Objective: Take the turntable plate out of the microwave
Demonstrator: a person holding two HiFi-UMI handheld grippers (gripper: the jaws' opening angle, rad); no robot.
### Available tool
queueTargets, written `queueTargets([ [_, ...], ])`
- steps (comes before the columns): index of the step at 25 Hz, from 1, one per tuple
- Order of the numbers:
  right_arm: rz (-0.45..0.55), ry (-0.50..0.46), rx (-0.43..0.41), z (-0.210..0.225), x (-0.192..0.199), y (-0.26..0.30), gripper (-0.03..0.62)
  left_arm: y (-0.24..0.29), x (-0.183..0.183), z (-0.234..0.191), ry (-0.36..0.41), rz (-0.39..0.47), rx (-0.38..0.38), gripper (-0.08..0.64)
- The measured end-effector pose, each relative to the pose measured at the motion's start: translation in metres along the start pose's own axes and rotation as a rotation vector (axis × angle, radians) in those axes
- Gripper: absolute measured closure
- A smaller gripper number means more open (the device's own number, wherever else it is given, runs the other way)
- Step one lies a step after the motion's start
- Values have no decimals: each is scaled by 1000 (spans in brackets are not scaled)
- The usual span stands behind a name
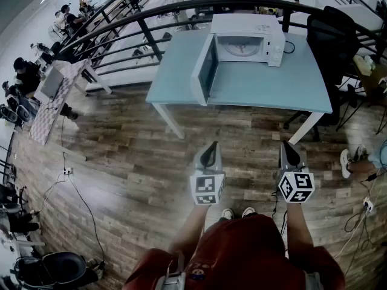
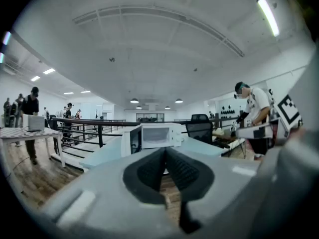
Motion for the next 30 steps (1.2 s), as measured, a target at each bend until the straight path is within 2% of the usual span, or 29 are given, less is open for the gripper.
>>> queueTargets([
  [9, -4, -7, 4, -14, 5, 13, 592, 8, 6, -17, -3, -11, -6, 560],
  [25, 0, 63, 47, -49, 31, 30, 592, 3, 36, -57, -25, -47, 43, 560],
  [30, -5, 71, 60, -41, 36, 43, 592, 19, 44, -59, -39, -54, 56, 560],
])
Point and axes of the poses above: the fingertips, and each gripper's own axes: y forward along the fingers, z to its right, x out of its underside, the point moved 4 cm from there along -y, backward along the fingers, and after that the axes turned 4 degrees about -x, right-handed, at the moved point
